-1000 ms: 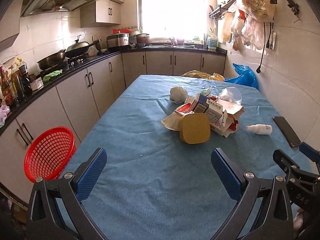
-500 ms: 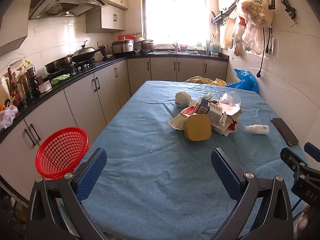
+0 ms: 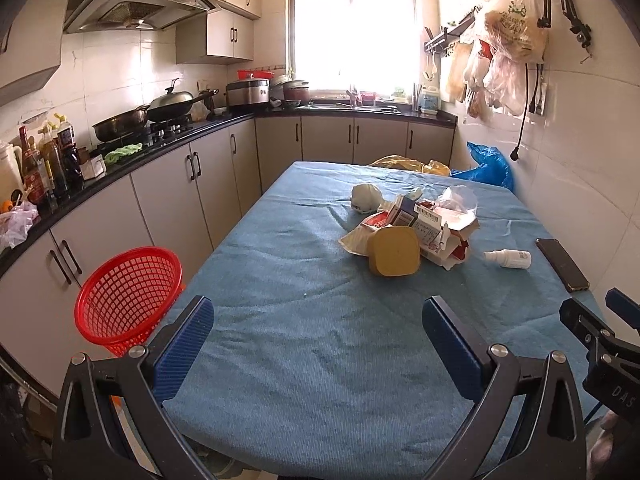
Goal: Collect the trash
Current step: 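Move the right tool toward the white spray bottle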
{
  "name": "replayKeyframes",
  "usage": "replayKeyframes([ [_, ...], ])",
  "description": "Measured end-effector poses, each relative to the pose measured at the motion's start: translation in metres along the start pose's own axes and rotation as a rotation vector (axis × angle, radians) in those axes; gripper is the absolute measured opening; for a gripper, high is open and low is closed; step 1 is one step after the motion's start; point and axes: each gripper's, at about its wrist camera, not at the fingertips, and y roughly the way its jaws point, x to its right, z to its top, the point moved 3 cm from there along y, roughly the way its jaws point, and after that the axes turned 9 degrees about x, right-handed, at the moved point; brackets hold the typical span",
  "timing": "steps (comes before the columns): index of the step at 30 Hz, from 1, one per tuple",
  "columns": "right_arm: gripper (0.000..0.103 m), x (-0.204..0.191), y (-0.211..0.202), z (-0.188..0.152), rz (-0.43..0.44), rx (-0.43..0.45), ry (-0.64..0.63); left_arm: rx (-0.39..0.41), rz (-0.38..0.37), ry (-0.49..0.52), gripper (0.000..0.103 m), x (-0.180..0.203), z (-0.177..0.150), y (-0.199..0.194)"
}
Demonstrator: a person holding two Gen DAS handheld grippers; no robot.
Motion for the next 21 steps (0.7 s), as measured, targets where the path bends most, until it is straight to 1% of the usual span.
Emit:
replayKeyframes([
  [9, 0.096, 0.002, 0.008, -0.007, 0.003, -0.027, 0.012, -0.026, -0.008, -0.003, 0.103, -0.001, -0.005, 0.007],
  [15, 0.096, 0.008, 0.023, -0.012, 0.0, -0.062, 0.028, -0.062, -0.007, -0.004, 0.103, -0.001, -0.009, 0.022],
  [21, 0.096, 0.015, 0.045, -0.02, 0.002, -0.115, 0.055, -0.101, -0.002, -0.001, 0.103, -0.001, -0.014, 0.04],
])
